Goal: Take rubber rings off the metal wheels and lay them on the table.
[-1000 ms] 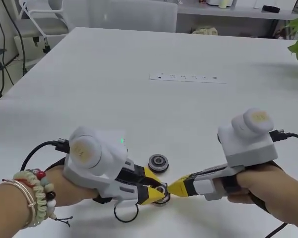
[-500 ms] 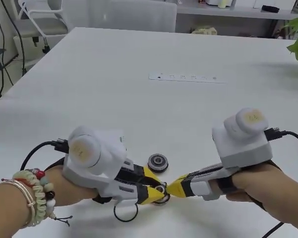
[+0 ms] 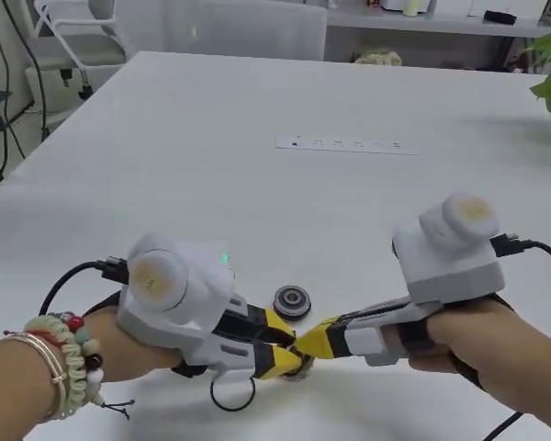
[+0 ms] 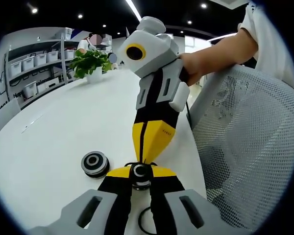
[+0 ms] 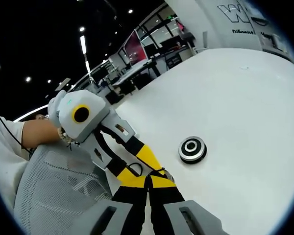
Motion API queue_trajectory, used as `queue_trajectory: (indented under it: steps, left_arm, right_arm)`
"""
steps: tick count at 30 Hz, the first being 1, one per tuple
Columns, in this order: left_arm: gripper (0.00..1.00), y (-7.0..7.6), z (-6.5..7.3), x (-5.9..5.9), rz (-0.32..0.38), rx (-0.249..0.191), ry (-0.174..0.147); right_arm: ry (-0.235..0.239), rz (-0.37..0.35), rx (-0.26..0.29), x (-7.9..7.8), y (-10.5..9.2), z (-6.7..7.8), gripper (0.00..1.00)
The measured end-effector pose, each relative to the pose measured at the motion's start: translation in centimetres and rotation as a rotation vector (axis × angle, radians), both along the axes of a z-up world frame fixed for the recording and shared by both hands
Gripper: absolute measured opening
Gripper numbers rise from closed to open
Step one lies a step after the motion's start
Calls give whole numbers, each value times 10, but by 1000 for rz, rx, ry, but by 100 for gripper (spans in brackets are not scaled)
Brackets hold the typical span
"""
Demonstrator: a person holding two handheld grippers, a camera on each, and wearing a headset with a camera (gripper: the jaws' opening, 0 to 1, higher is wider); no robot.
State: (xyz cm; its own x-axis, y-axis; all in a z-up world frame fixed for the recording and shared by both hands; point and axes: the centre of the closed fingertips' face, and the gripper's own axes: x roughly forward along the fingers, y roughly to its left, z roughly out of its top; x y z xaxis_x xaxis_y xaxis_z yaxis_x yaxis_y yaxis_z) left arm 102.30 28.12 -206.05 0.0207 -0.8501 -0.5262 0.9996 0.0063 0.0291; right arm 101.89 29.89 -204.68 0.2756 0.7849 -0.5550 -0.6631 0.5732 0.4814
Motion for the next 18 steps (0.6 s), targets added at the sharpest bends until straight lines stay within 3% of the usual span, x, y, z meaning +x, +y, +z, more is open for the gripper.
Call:
queue_trajectory:
  steps: [4,13,18]
  left_arm:
    - [8,0,0,0,0,1,0]
    - [8,0,0,0,5,3,1]
    - [8,0,0,0,5,9,0]
  right_arm:
    - [22,-21,4,2,-2,-2,0]
    - [49,-69,-66,5,-14,-16,0]
    - [62,-96,-68,7,-18,-17,0]
